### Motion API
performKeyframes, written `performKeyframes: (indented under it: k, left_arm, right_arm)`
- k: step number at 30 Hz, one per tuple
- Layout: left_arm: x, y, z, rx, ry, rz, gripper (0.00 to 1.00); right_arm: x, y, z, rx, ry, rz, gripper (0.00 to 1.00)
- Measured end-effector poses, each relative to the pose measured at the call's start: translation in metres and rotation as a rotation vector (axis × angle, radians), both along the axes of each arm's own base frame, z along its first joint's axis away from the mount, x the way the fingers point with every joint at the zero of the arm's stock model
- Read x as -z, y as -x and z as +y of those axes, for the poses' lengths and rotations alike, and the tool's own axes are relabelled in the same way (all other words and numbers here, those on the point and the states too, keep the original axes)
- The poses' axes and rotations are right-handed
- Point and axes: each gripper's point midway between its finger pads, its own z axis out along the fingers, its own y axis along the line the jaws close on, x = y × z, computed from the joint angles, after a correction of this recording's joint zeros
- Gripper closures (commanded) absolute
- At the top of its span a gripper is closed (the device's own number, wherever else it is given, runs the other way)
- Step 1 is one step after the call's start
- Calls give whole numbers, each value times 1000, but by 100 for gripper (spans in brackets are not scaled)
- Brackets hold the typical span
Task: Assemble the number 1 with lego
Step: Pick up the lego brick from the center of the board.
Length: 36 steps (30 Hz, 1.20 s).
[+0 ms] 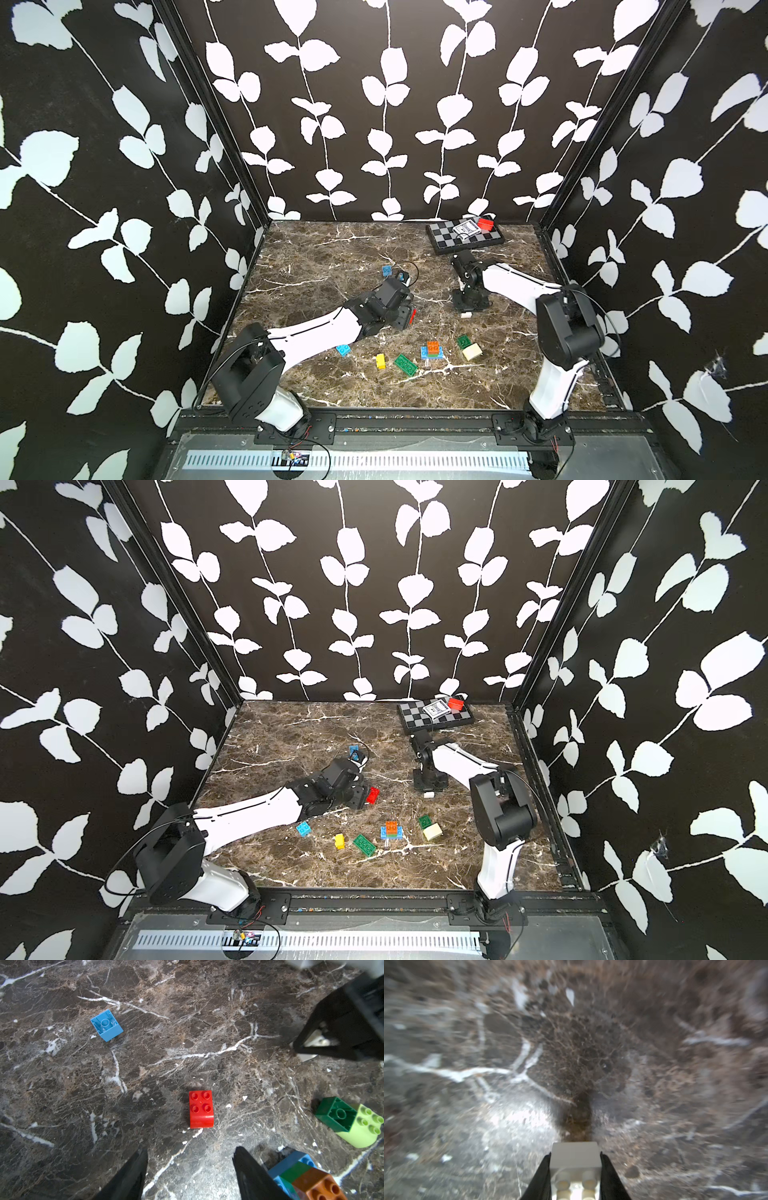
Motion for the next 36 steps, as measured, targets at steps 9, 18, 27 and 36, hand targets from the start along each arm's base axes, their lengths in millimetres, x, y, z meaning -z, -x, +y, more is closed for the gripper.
performKeyframes:
  k: [9, 18, 27, 36]
  left_arm:
    - [5, 2, 21, -73, 45, 3, 31]
    - [20, -3, 46, -170, 90, 24, 31]
    - [23, -5, 65, -251, 147, 28, 32]
    - [15, 0, 82, -304, 192, 7, 32]
  right_arm:
    - [-92, 21, 32, -388, -96, -224, 78]
    - [-122, 102, 92, -1048, -132, -261, 77]
    - [-85, 140, 99, -1435, -44, -85, 76]
    - [-55, 145, 107, -1618, 3, 2, 75]
